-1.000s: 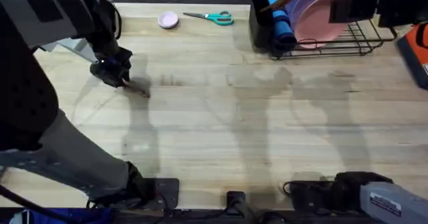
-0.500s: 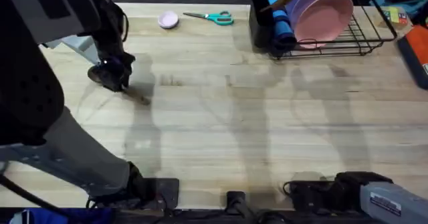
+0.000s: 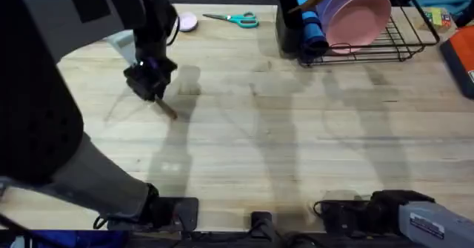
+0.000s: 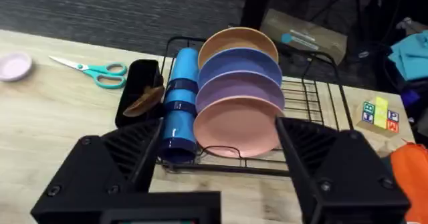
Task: Pick up the spoon on the table one by one and put them onto the rack
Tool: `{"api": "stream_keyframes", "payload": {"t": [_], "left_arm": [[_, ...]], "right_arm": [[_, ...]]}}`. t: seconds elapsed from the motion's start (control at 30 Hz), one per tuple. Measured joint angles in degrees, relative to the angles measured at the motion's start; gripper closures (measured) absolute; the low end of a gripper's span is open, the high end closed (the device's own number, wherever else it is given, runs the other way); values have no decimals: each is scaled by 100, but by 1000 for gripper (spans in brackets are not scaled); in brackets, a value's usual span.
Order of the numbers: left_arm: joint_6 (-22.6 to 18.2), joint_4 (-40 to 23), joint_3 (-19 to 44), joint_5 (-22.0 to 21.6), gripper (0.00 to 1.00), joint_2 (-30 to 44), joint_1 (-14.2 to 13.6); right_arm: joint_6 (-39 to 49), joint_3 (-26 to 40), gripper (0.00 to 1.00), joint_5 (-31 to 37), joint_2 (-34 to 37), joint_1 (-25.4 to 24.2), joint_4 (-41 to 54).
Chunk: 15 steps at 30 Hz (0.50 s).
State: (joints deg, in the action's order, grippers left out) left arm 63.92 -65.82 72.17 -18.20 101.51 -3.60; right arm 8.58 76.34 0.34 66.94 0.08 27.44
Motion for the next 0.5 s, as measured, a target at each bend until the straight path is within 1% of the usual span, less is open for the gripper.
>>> {"api": "stream_keyframes", "payload": {"t": [0.17,0.33,0.5], "left_arm": [[13,3,399,-20,956,-297,-375],[39,24,735,-142,956,-376,-805],[46,331,992,-157,956,-376,-1271]], "right_arm": [[30,0,5,-2,0,0,31],[46,0,5,0,0,0,144],[46,0,5,0,0,0,144]]}}
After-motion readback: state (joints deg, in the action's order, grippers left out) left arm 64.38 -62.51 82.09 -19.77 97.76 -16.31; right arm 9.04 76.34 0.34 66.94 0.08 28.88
